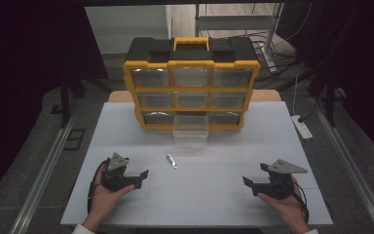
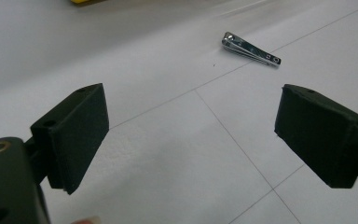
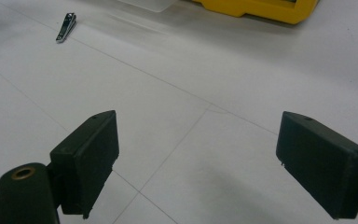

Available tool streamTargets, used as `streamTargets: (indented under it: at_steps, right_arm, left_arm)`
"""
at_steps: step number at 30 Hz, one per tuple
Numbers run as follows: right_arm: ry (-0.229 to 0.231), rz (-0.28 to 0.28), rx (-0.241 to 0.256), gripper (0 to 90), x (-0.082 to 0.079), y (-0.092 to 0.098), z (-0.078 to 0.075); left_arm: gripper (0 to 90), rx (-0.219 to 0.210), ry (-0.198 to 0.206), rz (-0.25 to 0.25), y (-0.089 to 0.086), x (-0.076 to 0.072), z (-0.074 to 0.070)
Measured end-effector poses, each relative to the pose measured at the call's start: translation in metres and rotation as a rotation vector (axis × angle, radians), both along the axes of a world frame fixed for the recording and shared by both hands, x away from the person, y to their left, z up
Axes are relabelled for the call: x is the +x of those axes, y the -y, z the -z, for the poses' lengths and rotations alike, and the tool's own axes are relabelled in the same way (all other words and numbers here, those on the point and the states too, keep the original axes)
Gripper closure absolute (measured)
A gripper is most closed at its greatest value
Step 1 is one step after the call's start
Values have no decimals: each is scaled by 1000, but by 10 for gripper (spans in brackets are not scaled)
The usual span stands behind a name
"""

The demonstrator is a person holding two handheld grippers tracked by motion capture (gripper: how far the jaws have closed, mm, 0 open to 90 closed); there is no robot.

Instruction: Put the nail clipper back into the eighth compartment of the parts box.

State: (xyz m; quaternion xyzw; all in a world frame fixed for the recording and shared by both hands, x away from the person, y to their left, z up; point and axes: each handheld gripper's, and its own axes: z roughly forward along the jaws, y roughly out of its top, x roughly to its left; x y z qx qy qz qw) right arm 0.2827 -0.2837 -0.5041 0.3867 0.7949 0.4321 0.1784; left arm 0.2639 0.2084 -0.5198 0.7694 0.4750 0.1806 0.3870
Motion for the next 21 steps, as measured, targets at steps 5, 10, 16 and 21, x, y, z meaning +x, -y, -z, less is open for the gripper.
streamTargets:
  at_steps: [5, 10, 16, 21]
  right_arm:
    - [-12, 8, 5, 143, 2, 0, 1]
    - [-19, 9, 11, 148, 4, 1, 3]
    - [-19, 3, 16, 155, 6, 2, 2]
    - [-17, -2, -2, 157, 6, -1, 2]
  left_arm:
    - [105, -5, -10, -7, -1, 0, 1]
    - [104, 2, -6, -9, 0, -1, 1]
    - [104, 4, -1, -5, 0, -3, 1]
    - [104, 14, 8, 11, 2, -4, 1]
